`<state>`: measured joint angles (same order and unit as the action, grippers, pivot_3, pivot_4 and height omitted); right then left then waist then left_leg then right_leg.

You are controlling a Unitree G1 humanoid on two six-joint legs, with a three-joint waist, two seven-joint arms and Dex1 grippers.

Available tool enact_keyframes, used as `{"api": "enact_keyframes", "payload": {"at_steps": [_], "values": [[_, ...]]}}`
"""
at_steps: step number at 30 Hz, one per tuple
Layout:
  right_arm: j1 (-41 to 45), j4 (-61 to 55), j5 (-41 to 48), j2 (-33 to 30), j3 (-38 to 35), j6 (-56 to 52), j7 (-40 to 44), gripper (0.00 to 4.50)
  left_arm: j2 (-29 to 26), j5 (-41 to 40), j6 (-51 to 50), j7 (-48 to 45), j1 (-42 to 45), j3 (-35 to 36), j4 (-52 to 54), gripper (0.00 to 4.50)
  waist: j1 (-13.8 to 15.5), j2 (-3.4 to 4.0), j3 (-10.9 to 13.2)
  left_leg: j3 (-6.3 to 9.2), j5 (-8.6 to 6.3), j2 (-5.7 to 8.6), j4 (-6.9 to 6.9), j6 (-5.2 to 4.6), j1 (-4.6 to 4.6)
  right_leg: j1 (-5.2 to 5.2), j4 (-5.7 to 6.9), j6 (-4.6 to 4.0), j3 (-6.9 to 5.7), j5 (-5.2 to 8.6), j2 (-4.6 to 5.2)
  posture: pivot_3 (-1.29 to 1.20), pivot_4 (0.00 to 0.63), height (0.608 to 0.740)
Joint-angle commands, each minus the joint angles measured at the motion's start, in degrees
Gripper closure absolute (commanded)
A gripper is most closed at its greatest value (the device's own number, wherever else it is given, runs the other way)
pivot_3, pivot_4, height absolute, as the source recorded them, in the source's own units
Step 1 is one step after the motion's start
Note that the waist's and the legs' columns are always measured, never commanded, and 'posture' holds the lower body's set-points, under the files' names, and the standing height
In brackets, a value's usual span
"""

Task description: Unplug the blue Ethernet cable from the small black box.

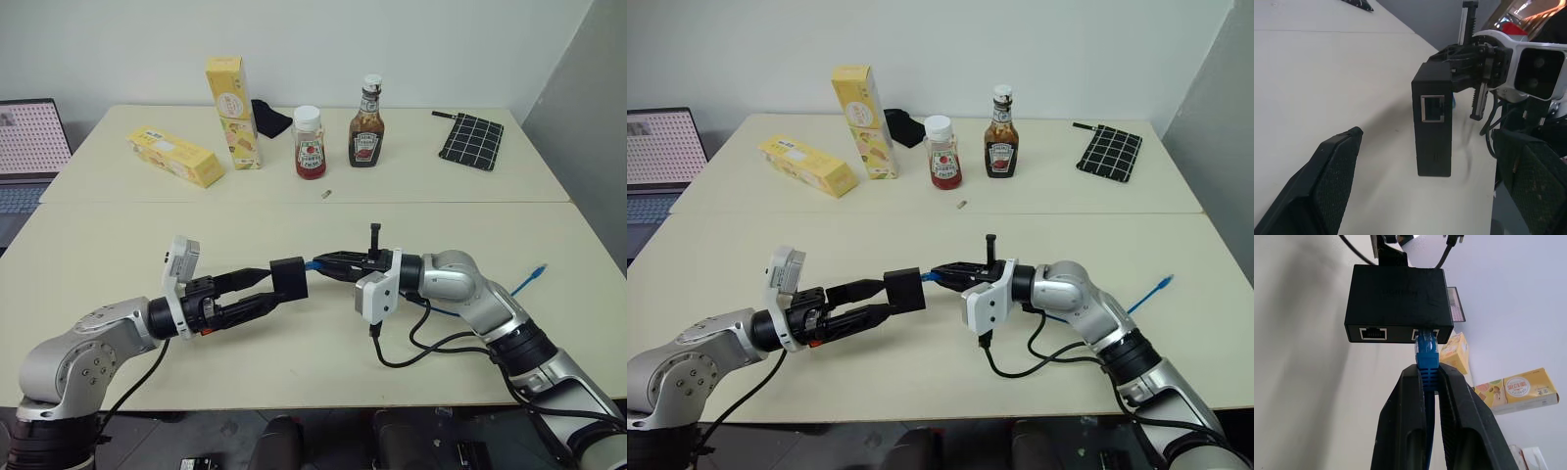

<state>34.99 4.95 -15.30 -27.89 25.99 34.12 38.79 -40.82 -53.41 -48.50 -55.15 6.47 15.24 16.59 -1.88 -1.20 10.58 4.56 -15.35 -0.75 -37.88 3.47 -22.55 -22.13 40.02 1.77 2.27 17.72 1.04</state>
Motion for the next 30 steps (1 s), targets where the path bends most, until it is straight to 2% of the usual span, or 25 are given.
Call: {"api": "enact_keyframes", "payload": {"at_steps": [1,15,23,24,26,27,30], "values": [[1.4,-0.9,-0.4,0.5,-1.5,2.0,-0.8,4.40,0.4,-2.3,-0.7,-0.4,1.1,0.5,-0.3,0.91,0.0,0.00,0.0,0.00,0.00,0.00,0.00,0.00,0.00,0.00,0.00,0.00,-0.01,0.00,0.00,0.00,0.150,0.740],[1.9,0.3,-1.6,1.7,-1.5,4.8,-1.5,4.40,0.3,-0.8,-0.4,-1.6,1.4,-2.3,-0.1,3.72,0.0,0.00,0.0,-0.01,0.00,0.01,0.00,0.00,0.00,0.00,0.00,0.00,0.01,0.00,0.00,0.00,0.150,0.740],[1.0,-0.4,0.3,0.9,-0.7,5.1,0.9,4.40,0.3,0.0,0.0,-1.5,1.1,-2.0,-0.8,3.73,0.0,0.00,0.0,-0.01,0.00,0.01,0.00,0.00,0.00,0.00,-0.01,0.00,0.01,0.00,0.00,0.00,0.150,0.740],[1.0,-0.6,0.7,0.6,-0.7,5.0,1.4,3.70,0.3,0.1,0.0,-1.5,1.2,-2.0,-1.2,3.73,0.0,0.00,0.0,-0.01,0.00,0.01,0.00,0.00,0.00,0.00,-0.01,0.00,0.01,0.00,0.00,0.00,0.150,0.740],[0.8,-0.8,1.4,0.0,-0.9,4.9,2.3,3.44,0.1,0.5,0.1,-1.9,1.3,-2.3,-1.7,3.73,0.0,0.00,0.0,-0.01,0.00,0.01,0.00,0.00,0.00,0.00,-0.01,0.00,0.01,0.00,0.00,0.00,0.150,0.740],[0.6,-1.0,1.8,-0.4,-1.1,4.8,2.9,3.12,0.0,0.9,0.2,-2.3,1.4,-2.7,-1.9,3.73,0.0,0.00,0.0,-0.01,0.00,0.01,0.00,0.00,0.00,0.00,-0.01,0.00,0.01,0.00,0.00,0.00,0.150,0.740],[-0.1,-2.5,4.6,-2.6,-1.3,3.1,6.2,2.57,-0.1,3.0,1.7,-3.9,2.2,-4.6,-2.6,3.73,0.0,0.00,0.0,-0.01,0.00,0.03,0.00,0.00,0.00,0.01,-0.01,0.00,0.01,0.00,0.00,0.00,0.150,0.740]]}}
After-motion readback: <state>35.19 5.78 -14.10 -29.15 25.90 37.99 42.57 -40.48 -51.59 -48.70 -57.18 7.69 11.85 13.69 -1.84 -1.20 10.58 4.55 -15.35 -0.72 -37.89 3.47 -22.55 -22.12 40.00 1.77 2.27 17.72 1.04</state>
